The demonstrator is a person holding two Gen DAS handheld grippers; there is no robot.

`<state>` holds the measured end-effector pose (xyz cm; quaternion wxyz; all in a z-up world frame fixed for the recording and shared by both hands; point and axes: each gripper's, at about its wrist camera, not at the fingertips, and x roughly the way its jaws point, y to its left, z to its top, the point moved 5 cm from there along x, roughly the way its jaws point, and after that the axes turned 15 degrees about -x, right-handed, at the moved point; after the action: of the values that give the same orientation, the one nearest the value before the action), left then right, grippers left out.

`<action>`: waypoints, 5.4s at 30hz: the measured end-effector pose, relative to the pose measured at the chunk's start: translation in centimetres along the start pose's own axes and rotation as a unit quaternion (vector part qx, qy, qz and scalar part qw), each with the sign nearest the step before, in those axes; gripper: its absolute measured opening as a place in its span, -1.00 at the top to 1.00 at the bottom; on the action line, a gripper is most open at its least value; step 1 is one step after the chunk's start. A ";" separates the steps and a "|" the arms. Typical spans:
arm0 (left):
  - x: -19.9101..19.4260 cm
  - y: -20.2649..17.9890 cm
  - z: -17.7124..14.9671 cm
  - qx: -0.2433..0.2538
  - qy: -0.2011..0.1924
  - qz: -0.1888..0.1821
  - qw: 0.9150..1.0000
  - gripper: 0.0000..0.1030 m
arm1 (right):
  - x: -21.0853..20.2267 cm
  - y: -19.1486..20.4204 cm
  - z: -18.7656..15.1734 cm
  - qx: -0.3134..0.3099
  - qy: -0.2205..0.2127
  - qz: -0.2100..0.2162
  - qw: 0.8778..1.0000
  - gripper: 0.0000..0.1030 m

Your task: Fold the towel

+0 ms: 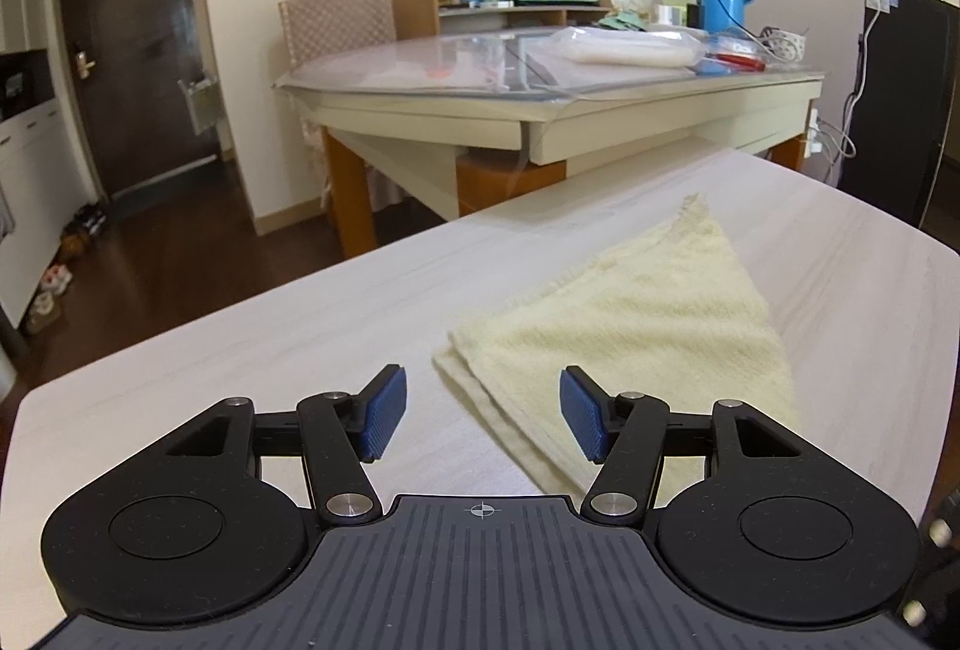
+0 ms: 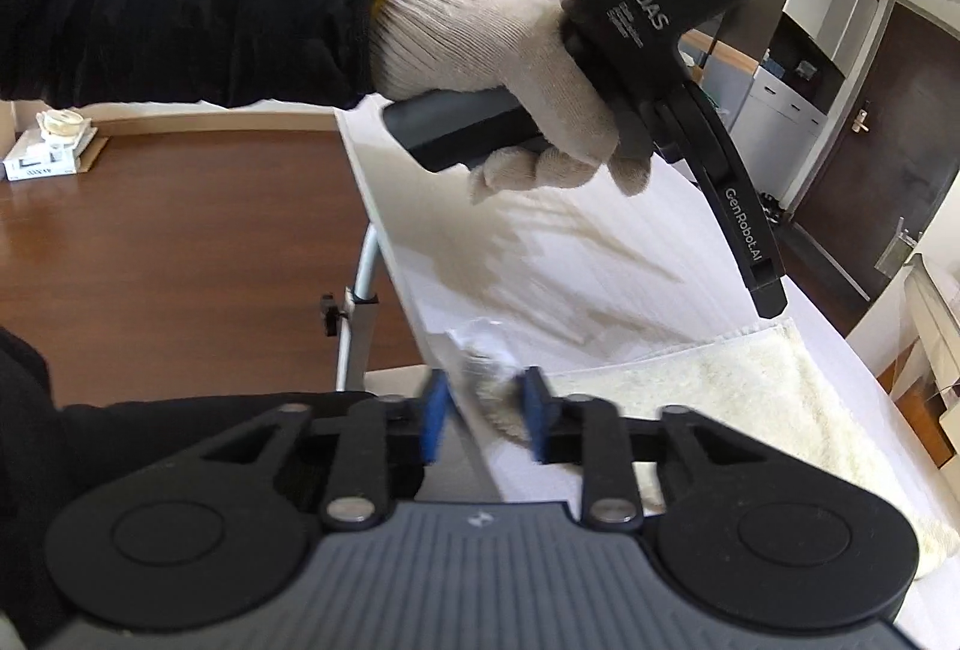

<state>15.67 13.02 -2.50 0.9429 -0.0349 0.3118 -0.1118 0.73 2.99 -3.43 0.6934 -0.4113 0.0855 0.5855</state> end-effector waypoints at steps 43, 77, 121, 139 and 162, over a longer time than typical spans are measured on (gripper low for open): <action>-0.5 3.8 1.4 -0.012 0.005 0.039 0.999 -0.23 | -7.0 -22.4 -14.9 0.358 -0.129 -0.065 0.922 0.83; 0.5 -0.5 -1.9 0.011 0.025 0.016 1.000 -0.28 | -4.4 -20.6 -18.9 0.320 -0.008 -0.132 0.938 0.44; 2.3 3.0 -0.1 -0.045 -0.004 0.077 0.996 -0.37 | -5.9 -20.9 -20.4 0.400 -0.045 -0.179 0.898 0.52; 2.2 4.4 0.7 -0.117 -0.008 0.090 0.989 -0.41 | -4.0 -15.7 -15.8 0.287 0.003 -0.116 0.951 0.53; 0.9 -1.1 -0.4 -0.067 -0.004 0.051 0.996 -0.41 | -4.1 -9.1 -10.5 0.188 0.000 -0.047 0.981 0.41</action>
<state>15.91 11.73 -3.21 0.9443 -0.0824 0.3158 -0.0422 11.36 -6.86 -3.53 0.7853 -0.2773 0.1748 0.5252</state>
